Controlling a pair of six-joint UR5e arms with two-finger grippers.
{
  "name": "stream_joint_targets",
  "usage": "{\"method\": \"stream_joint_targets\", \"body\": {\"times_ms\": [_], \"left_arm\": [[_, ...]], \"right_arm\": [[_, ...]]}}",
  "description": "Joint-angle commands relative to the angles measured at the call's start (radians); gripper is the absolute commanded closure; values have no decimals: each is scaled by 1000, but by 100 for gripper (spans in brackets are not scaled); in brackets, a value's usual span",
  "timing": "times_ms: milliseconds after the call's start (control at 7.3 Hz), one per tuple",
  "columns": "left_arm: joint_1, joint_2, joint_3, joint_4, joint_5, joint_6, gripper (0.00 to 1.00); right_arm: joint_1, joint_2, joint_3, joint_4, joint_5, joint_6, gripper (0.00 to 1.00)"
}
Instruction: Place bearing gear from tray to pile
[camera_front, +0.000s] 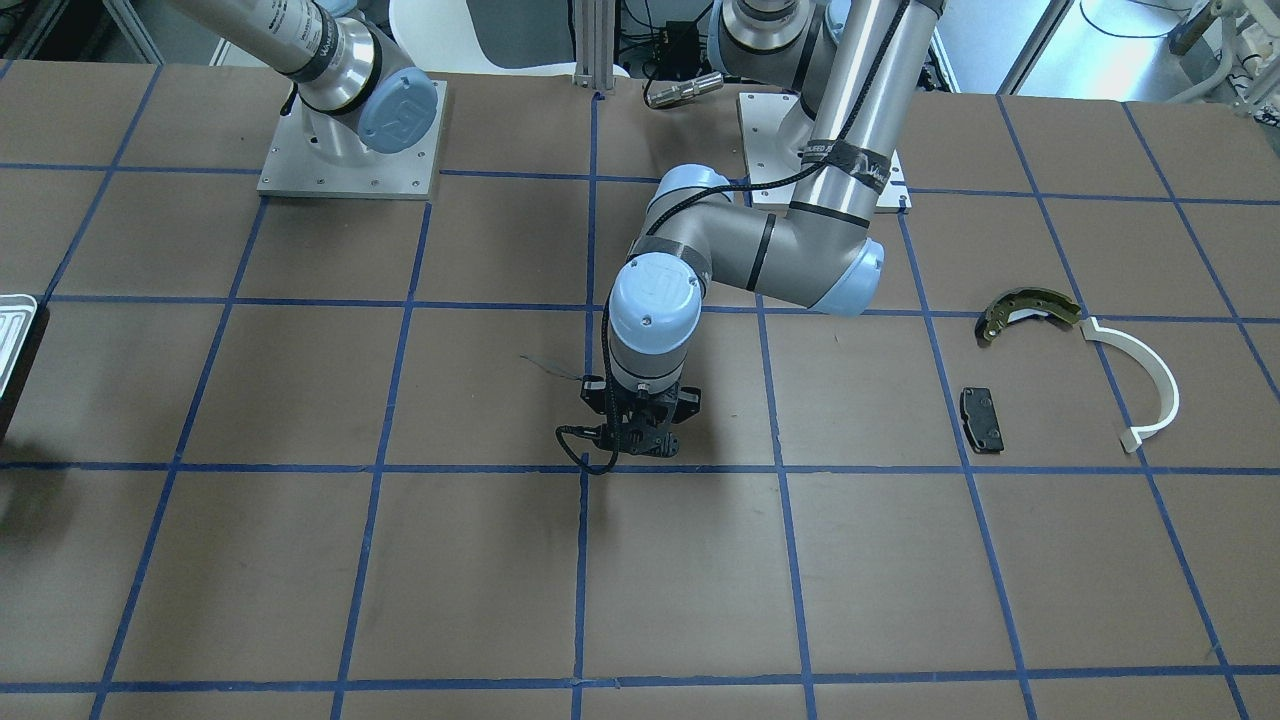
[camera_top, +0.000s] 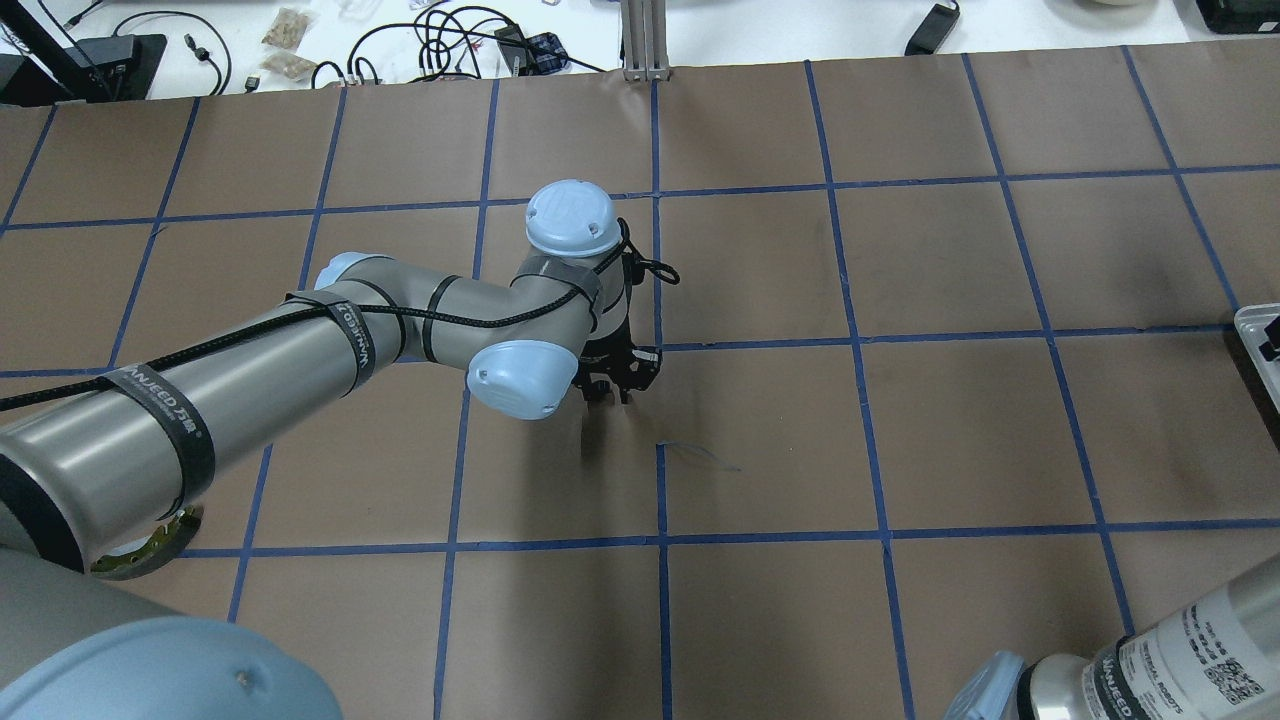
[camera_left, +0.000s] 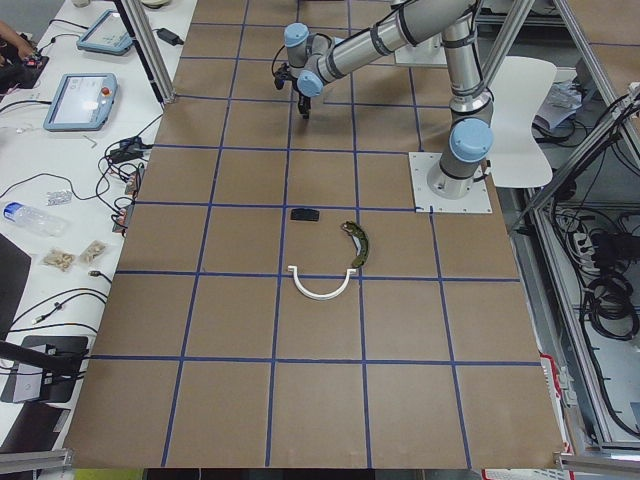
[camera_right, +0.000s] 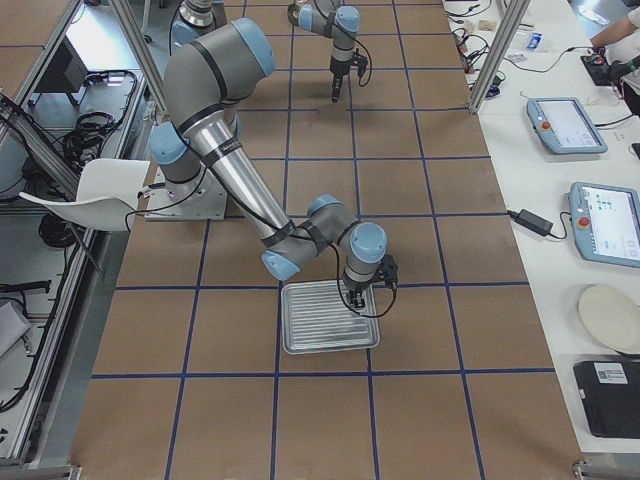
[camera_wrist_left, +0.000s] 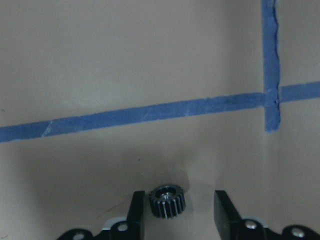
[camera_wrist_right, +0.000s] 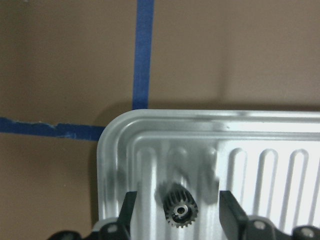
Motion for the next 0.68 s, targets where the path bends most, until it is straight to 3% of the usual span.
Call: {"method": "stream_joint_targets", "body": {"times_ms": [0,274,548], "left_arm": [[0,0,2,-5,-1,-1,100],[6,18,20,-40,1,5,100],[93,73,101,-221,8,52,100]], "right_arm": [[0,0,2,7,-4,2,64],[0,0,9,12,-8,5,86],[5,-19,22,11,-43,23,91]]}}
